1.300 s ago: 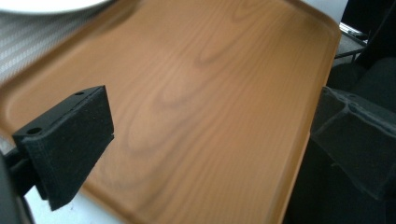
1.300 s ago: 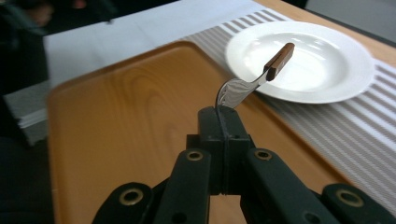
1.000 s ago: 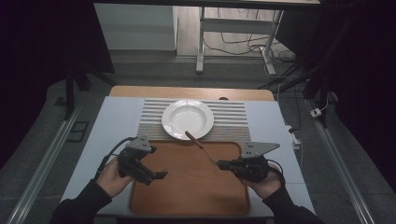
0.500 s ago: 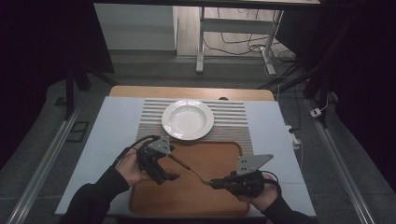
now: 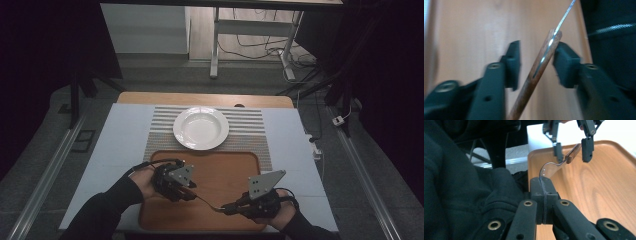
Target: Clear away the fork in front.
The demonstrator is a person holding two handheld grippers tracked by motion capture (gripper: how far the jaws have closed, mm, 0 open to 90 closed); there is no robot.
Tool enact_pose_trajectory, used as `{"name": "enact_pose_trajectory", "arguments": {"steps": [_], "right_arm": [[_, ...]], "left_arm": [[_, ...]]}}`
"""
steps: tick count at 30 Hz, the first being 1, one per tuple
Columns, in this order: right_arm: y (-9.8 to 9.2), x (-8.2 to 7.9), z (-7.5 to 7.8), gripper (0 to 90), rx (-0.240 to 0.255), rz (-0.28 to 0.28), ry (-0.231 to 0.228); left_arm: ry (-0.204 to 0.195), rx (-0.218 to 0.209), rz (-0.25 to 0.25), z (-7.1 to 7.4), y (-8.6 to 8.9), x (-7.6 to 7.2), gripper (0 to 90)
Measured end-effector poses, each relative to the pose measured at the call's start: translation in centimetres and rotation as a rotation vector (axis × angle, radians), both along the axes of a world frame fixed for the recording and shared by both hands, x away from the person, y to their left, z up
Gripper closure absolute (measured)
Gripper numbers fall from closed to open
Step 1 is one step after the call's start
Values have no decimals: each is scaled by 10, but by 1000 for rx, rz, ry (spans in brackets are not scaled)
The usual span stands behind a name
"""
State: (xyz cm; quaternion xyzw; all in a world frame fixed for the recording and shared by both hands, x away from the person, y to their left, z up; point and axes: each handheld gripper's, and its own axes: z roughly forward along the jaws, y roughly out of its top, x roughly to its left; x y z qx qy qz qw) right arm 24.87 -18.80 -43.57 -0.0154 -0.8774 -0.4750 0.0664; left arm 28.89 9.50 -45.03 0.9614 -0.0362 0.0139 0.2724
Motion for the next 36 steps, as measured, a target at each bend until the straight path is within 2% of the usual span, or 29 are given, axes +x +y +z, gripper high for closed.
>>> {"name": "enact_pose_trajectory", "arguments": {"steps": [1,3,4,6,7,10,11,12,13,14,15,16,17,18,20,21,22,23,24,28,34,36], "right_arm": [[0,0,0,900,0,0,0],[0,0,0,900,-15,20,2],[1,-1,-2,900,-24,42,-4],[1,-1,-3,898,-31,51,-6],[2,-2,-4,895,-40,61,-7],[0,0,-6,864,-54,46,-13],[-1,1,-7,853,-51,31,-14],[-2,2,-7,837,-55,8,-20],[-3,4,-8,770,-50,-30,-13],[-3,4,-8,770,-50,-30,-13],[-4,5,-7,732,-46,-52,-17],[-4,6,-7,657,-38,-108,-12],[-5,6,-6,625,-32,-128,-12],[-5,6,-6,625,-32,-128,-12],[-8,7,-5,559,-29,-205,-29],[-14,7,-5,498,-28,-273,-36],[-14,7,-5,498,-28,-273,-36],[-20,7,-3,450,-28,-343,-36],[-20,7,-3,450,-28,-343,-36],[-33,2,-2,343,-30,-461,-51],[-49,-7,-4,172,-50,-607,-63],[-54,-9,-3,150,-64,-654,-73]], "left_arm": [[2,6,-21,-1,-1,-1,649],[18,26,-58,-2,-3,-4,704],[17,36,-74,-3,-4,-6,726],[20,61,-112,-5,-6,-8,736],[8,73,-133,-6,-7,-10,749],[13,78,-166,-8,-7,-13,786],[22,78,-160,-9,-7,-13,794],[35,76,-145,-9,-6,-13,799],[50,73,-128,-8,-5,-13,800],[62,66,-107,-8,-4,-12,800],[70,61,-80,-7,-2,-11,800],[79,50,-61,-7,0,-11,801],[97,35,-19,-6,5,-9,800],[97,35,-19,-6,5,-9,800],[109,24,35,-7,9,-9,800],[119,22,55,-7,11,-9,800],[126,17,77,-7,13,-9,800],[131,14,98,-8,15,-9,800],[130,14,119,-8,17,-10,800],[125,13,216,-8,22,-14,799],[164,12,350,-6,28,-18,799],[181,5,394,-7,32,-20,799]]}}
